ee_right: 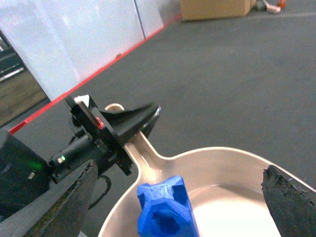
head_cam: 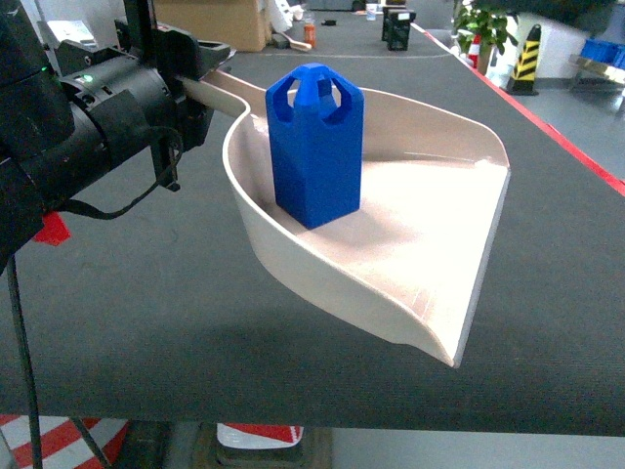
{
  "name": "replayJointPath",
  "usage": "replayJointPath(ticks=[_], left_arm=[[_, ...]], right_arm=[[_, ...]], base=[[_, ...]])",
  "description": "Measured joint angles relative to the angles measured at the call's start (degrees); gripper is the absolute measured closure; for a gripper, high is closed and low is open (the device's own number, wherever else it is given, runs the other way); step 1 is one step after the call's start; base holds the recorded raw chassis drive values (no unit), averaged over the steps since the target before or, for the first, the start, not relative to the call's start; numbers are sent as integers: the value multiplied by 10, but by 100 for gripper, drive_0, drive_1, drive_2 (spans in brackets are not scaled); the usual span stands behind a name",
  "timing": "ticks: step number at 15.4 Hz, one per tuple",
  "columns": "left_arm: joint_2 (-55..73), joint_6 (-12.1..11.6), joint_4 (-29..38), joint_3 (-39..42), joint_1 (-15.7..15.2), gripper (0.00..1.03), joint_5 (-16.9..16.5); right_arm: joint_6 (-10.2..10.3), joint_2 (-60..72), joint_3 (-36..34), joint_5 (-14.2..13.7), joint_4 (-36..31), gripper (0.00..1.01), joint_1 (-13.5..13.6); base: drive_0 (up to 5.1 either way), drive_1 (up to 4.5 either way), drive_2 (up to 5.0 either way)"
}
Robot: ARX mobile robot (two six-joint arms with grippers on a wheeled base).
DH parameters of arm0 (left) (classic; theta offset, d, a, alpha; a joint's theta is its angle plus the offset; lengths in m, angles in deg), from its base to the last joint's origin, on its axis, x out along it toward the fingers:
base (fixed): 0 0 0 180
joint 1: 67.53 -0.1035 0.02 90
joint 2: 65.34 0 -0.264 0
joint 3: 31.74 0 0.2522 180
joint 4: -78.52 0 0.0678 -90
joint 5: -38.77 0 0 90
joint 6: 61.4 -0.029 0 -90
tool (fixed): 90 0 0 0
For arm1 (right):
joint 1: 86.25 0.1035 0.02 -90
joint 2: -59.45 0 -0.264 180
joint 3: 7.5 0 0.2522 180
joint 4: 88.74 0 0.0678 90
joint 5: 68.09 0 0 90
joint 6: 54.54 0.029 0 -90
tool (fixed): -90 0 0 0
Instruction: Place part in tray to right shelf
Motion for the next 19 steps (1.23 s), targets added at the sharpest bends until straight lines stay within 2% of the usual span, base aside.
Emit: replayJointPath(ticks=[3, 5, 6, 7, 8, 10, 11, 12, 13, 14, 15, 17, 18, 19], left_arm=[[0, 0, 0, 0, 0, 91, 0], [0, 0, 0, 0, 0, 91, 0], [0, 0, 0, 0, 0, 91, 0], [0, 0, 0, 0, 0, 91, 0], [0, 0, 0, 0, -1, 91, 0], [0, 0, 0, 0, -2, 91, 1], [0, 0, 1, 0, 1, 91, 0], [0, 0, 0, 0, 4, 91, -2], [0, 0, 1, 0, -1, 91, 0], [0, -1, 0, 0, -4, 91, 4], [0, -1, 0, 0, -1, 91, 0], [0, -1, 0, 0, 1, 91, -1], [0, -1, 0, 0, 1, 91, 0], [0, -1, 0, 0, 1, 91, -1]], right_arm=[[-52, -128, -33, -15, 2, 3, 9], [-75, -218, -65, -20, 26, 3, 24], [-87, -265, -85, -49, 39, 3, 28], [-93, -311, -110, -83, 66, 3, 24], [-96, -334, -125, -102, 84, 3, 21], [-100, -341, -132, -114, 82, 3, 15], [-111, -339, -129, -195, 123, 11, 31], [-120, -360, -169, -271, 118, 24, 20], [-126, -409, -233, -295, 106, 41, -30], [-126, -442, -268, -277, 94, 53, -59], [-128, -470, -303, -240, 86, 68, -84], [-128, -506, -357, -198, 83, 94, -129], [-129, -522, -375, -183, 82, 99, -145], [-130, -542, -393, -165, 80, 99, -163]], base=[[0, 0, 0], [0, 0, 0], [0, 0, 0], [0, 0, 0], [0, 0, 0], [0, 0, 0], [0, 0, 0], [0, 0, 0], [0, 0, 0], [0, 0, 0], [0, 0, 0], [0, 0, 0], [0, 0, 0], [0, 0, 0]])
